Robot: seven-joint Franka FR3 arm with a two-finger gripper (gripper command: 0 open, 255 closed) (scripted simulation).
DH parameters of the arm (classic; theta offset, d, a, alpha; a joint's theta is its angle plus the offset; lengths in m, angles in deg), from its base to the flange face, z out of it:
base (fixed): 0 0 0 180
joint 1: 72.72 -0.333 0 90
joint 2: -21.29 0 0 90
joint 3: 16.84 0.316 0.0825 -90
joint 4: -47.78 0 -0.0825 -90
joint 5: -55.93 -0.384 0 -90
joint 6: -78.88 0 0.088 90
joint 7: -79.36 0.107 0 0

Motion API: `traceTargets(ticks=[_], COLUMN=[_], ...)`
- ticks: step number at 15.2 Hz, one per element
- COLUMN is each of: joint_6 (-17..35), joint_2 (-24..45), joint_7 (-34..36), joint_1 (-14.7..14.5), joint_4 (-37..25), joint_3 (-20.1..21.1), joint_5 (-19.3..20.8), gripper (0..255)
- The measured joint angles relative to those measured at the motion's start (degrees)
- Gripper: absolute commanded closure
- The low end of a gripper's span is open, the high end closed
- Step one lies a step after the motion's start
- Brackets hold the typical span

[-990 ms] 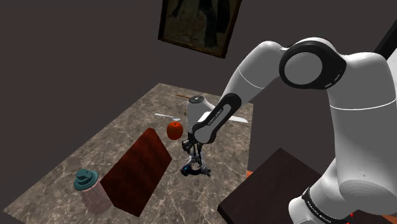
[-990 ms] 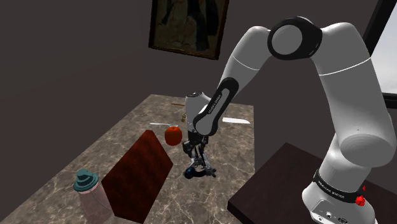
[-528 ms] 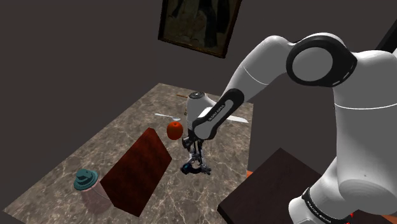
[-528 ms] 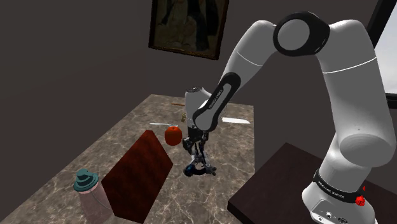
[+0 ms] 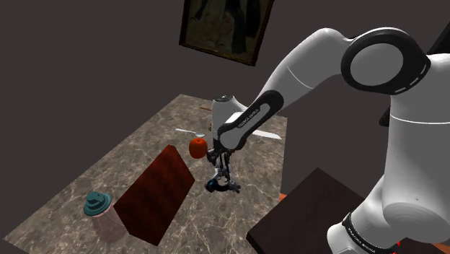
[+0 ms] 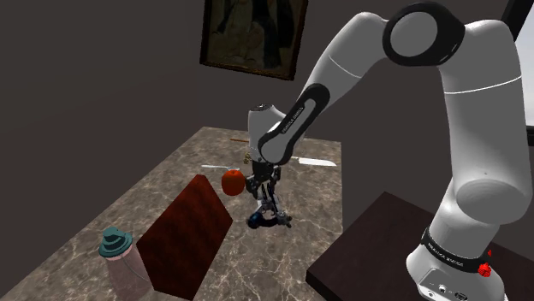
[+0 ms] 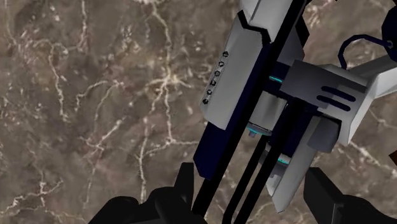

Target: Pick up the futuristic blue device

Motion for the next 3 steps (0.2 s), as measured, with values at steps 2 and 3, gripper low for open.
traceTargets(ticks=[2,3], joint_6=[-1.2,-1.5], joint_2=[-1.2,-1.7], joint_7=[-0.3,-0.4], joint_1=[0.1,0.2], joint_4=[-0.1,0.2], joint_3=[0.3,0.4], joint_5=[-0.4,-0.5], gripper=[255,255])
